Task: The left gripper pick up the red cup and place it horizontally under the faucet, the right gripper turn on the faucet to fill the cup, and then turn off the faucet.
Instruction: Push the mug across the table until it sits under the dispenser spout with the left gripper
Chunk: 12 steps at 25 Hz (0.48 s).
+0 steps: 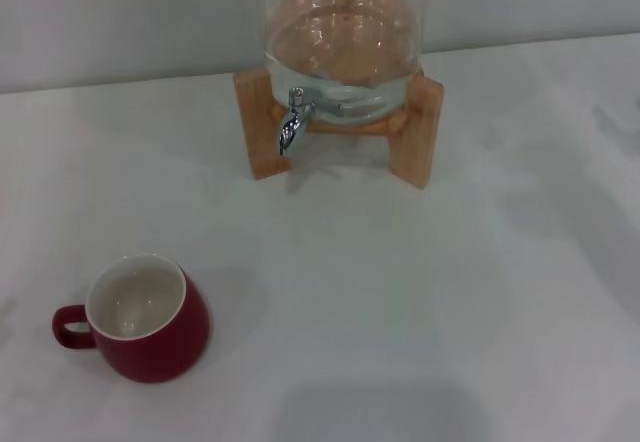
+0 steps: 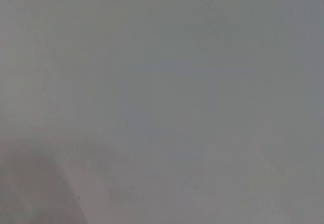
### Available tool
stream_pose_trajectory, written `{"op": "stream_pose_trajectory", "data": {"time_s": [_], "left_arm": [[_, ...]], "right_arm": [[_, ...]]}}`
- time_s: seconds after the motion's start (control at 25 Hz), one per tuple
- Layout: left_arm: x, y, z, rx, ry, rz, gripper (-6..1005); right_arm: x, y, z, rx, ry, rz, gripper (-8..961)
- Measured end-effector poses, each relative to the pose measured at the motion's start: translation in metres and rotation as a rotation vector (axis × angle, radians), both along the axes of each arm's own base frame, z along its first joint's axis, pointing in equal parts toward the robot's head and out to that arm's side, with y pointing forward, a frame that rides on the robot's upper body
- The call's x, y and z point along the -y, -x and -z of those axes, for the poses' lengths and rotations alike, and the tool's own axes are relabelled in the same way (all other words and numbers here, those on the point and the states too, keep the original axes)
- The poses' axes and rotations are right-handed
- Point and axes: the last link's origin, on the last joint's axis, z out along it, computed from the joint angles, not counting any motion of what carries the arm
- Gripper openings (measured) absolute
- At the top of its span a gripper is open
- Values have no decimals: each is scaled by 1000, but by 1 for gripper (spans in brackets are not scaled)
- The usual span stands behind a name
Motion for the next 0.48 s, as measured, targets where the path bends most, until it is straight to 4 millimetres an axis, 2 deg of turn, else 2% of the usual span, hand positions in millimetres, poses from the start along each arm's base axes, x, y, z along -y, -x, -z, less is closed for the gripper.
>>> {"op": "stream_pose_trajectory", "data": {"time_s": [0.24, 0.48], "left_arm": [[-10, 16, 32, -50, -18, -20, 809], [-14, 24, 54, -68, -8, -45, 808]], "right_arm": [[0, 0, 0, -1, 1, -2, 785], [2, -1, 1, -3, 3, 2, 785]]}}
